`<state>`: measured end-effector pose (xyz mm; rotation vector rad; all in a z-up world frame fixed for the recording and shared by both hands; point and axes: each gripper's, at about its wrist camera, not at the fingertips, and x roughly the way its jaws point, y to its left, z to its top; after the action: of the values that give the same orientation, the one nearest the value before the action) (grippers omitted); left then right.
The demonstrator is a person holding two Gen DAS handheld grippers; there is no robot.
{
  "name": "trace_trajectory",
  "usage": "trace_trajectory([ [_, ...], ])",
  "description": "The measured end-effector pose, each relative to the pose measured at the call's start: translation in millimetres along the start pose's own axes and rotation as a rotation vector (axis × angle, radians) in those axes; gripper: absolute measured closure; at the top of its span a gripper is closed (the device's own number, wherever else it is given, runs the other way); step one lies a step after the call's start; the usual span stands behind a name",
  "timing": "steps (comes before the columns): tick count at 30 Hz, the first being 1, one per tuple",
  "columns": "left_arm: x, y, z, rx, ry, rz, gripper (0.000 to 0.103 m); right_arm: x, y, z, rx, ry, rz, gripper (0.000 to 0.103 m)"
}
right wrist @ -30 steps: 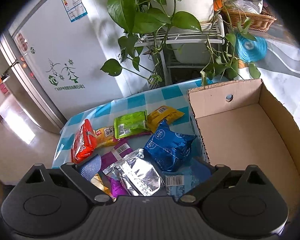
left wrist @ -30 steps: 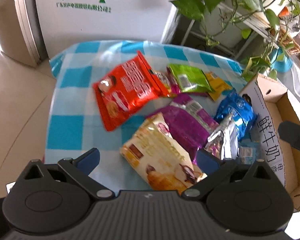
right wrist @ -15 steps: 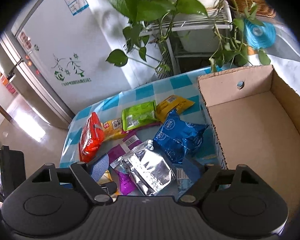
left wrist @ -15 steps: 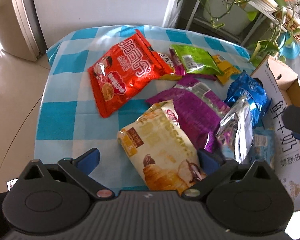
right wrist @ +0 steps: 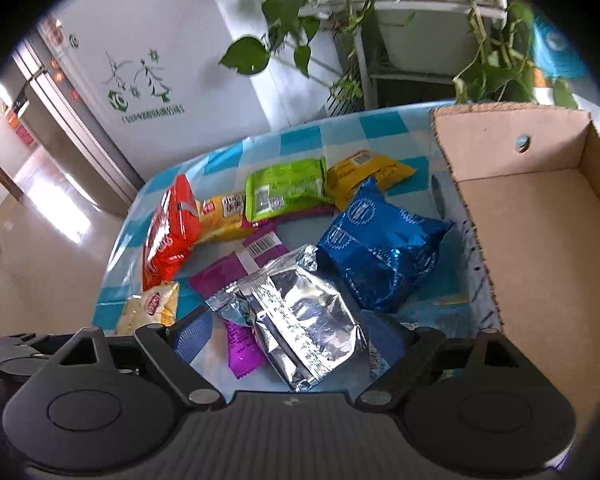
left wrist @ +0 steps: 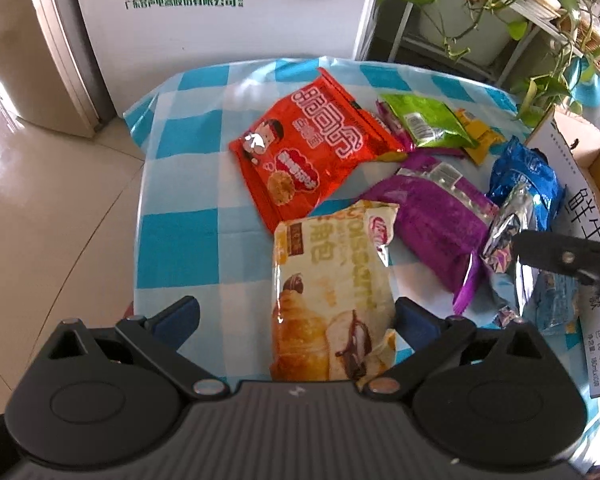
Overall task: Organize snacks
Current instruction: 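Close left tool on croissant bag while right tool closes on silver foil bag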
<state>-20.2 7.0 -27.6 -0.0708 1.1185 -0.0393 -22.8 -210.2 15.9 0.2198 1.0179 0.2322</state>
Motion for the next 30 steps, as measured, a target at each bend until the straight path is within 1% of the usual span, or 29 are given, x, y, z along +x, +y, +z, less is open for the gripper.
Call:
trace_trajectory([
  [7,14.5,-6.2,-3.8,0.020,0.048,0.018,0.001,21.5,3.4,0.2,-0.020,0.020,-0.023,0.010],
  [10,16.3,-9.4,-6.9,0.059,0.041,0.044,0.001,27.1,4.3,-0.6,-0.024,0.048,-0.014,0.010],
  [12,17.9,-10.2,-8.1,0.083,0.039,0.062,0.001,26.8,6.7,-1.9,-0.030,0.071,0.003,0.010],
  [16,17.7,-8.4,-9.7,0.086,0.029,0.058,0.000,24.4,6.2,-3.2,0.011,0.127,0.079,0.010],
  [17,17.5,-8.4,-10.3,0.086,0.026,0.058,0.000,23.8,7.3,-4.1,0.007,0.134,0.083,0.010],
  [19,17.5,-8.0,-11.2,0.083,0.022,0.057,0.000,22.9,10.3,-5.5,-0.024,0.127,0.073,0.010],
  [23,17.4,-7.9,-12.9,0.086,0.013,0.054,0.000,28.6,10.8,-7.3,-0.063,0.133,0.003,0.010],
  [28,15.9,-7.9,-15.8,0.087,0.004,0.053,0.000,30.2,17.3,-11.4,-0.128,0.138,0.007,0.010],
  [30,15.8,-7.5,-16.3,0.089,0.002,0.051,0.000,34.2,19.8,-13.2,-0.147,0.145,-0.029,0.010],
])
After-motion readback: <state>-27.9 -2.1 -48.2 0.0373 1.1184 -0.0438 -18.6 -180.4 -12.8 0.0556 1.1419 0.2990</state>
